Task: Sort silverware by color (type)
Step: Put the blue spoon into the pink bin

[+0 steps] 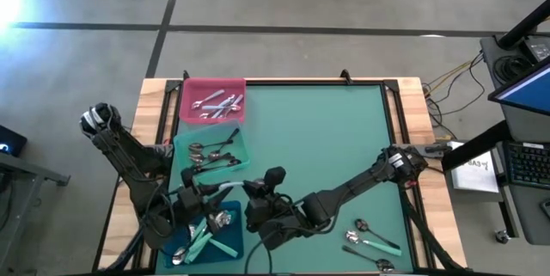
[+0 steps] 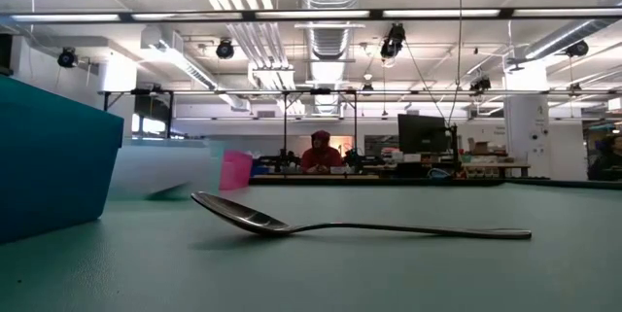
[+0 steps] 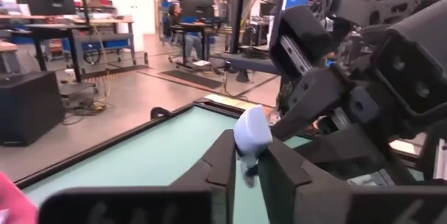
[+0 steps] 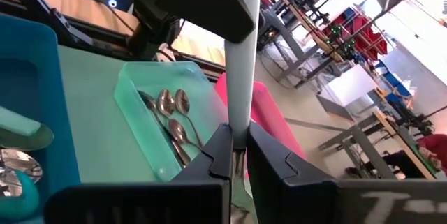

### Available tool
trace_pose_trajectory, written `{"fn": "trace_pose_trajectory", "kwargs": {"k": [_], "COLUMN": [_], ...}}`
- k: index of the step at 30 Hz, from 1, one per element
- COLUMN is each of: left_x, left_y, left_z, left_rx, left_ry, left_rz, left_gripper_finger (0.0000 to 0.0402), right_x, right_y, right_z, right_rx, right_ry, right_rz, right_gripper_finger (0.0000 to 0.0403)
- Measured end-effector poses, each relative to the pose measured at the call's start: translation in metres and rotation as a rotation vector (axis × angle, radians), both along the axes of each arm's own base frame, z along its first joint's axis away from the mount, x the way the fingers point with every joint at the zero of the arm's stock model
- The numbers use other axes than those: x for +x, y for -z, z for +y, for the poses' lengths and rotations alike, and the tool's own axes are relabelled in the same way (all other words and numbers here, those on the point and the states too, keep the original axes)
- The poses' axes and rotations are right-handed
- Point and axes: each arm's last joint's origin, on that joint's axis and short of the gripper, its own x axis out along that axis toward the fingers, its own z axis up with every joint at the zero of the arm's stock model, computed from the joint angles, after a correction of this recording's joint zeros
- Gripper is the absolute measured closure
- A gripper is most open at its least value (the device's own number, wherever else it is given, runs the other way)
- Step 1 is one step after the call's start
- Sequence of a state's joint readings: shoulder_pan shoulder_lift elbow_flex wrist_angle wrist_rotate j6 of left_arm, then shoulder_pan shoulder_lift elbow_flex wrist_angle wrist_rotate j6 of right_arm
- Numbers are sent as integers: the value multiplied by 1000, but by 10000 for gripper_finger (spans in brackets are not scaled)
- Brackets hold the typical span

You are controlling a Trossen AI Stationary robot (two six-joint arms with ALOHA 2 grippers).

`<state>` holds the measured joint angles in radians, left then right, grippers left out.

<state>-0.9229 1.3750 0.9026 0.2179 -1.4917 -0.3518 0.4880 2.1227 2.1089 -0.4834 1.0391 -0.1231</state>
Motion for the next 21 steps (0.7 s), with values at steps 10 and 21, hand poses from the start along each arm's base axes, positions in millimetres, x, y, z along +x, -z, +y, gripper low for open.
{"fn": "trace_pose_trajectory", "kwargs": {"k": [10, 21], "left_x": [3, 5], "left_y": [0, -14], "left_z": [1, 1], "left_rx": [31, 140], "left_ry": [40, 50], "left_rz": [34, 97], "left_gripper_finger": [380, 381], "right_x": [0, -1], "right_y": [1, -2], "right_z": [1, 0], "right_rx": [4, -72], "right_ry": [-16, -22], "right_rz": [11, 48], "right_gripper_finger": [390, 303]}}
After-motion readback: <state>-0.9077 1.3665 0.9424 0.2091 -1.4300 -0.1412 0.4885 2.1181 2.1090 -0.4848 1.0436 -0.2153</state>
